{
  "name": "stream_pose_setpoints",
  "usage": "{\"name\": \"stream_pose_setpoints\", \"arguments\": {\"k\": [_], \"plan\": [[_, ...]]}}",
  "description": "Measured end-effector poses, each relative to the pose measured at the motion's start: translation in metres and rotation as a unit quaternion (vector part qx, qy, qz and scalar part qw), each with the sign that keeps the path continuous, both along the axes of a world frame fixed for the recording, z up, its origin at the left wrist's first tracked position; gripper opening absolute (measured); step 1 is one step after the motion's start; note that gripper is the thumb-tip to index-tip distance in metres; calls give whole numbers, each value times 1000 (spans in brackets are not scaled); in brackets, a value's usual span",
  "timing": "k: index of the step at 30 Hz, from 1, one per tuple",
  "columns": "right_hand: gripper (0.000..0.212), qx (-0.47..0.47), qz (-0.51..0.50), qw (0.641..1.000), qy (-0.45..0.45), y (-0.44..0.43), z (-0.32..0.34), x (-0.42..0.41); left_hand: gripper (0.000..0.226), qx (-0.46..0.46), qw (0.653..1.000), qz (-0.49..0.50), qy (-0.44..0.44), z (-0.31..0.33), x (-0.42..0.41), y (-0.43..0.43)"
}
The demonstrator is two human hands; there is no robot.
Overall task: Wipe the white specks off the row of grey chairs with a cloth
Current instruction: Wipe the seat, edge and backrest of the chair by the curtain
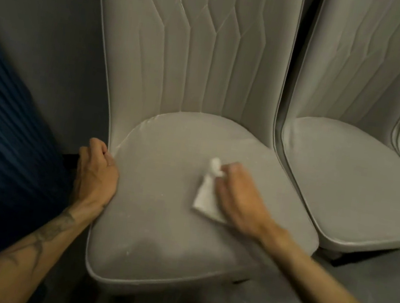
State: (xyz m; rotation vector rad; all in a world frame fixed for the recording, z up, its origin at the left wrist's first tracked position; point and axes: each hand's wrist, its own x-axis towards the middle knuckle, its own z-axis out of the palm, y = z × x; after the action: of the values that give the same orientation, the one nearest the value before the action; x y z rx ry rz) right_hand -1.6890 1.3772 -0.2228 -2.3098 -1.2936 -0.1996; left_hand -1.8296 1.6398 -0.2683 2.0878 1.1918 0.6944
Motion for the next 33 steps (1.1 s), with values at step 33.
{"name": "stream_pose_setpoints", "arguments": {"k": [33], "plan": [[26,-12,295,953,67,85,-9,-195,46,-65,980,-184,48,11,-60,7]]}}
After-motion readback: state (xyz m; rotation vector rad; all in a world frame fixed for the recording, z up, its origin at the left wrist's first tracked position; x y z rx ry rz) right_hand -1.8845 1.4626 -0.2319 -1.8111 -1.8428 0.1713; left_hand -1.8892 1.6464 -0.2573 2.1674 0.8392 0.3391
